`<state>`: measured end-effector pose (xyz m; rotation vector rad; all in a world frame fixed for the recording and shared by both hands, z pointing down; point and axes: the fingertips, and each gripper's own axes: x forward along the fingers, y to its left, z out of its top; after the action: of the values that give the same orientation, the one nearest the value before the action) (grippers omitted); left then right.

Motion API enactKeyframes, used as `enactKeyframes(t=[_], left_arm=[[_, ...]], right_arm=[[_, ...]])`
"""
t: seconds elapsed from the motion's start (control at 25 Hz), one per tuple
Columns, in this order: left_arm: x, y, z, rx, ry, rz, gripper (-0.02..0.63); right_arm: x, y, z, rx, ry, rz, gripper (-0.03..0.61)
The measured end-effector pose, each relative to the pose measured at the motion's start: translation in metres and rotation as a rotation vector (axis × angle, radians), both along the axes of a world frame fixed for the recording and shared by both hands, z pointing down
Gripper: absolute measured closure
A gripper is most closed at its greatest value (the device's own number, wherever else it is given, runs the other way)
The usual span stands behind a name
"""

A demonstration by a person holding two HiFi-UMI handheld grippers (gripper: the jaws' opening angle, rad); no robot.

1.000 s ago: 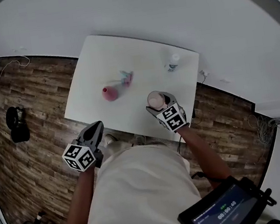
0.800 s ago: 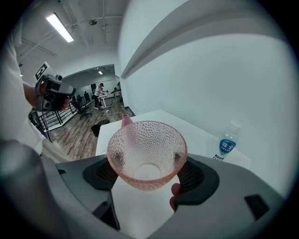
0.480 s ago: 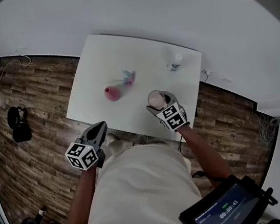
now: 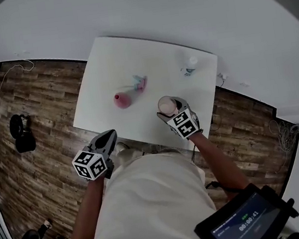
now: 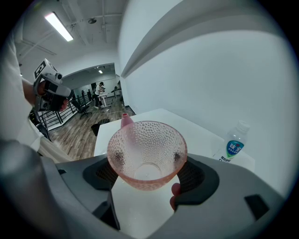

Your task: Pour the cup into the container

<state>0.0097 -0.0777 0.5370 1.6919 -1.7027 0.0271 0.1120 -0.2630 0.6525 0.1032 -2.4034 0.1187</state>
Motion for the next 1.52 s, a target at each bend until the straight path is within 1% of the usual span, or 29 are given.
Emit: enactKeyframes(t=[0.12, 0.48, 1.0, 1.2, 1.52], left_arm=[[-0.001, -0.001, 0.001, -0.006, -0.001, 0.009, 0.604], [-0.006, -0.003, 0.004, -0.028, -0.004, 0.025, 0.604], [-0.015, 0.0, 0.009, -0.058, -0.007, 0.011, 0.604], [-0.019, 0.002, 0.007, -0.056, -0.018, 0.006, 0.604], [-0.017, 0.007, 0.007, -0.062, -0.023, 0.004, 0.604]], right_arm=[[-0.004, -0.003, 0.004, 0.007, -0.01, 0.003, 0.204], [-0.009, -0.003, 0.013, -0.004, 0.025, -0.004, 0.204], [-0.018, -0.002, 0.025, -0.026, 0.04, -0.012, 0.204], [-0.019, 0.003, 0.039, -0.035, 0.058, -0.017, 0.205], [-0.019, 0.011, 0.047, -0.043, 0.063, -0.015, 0.205]])
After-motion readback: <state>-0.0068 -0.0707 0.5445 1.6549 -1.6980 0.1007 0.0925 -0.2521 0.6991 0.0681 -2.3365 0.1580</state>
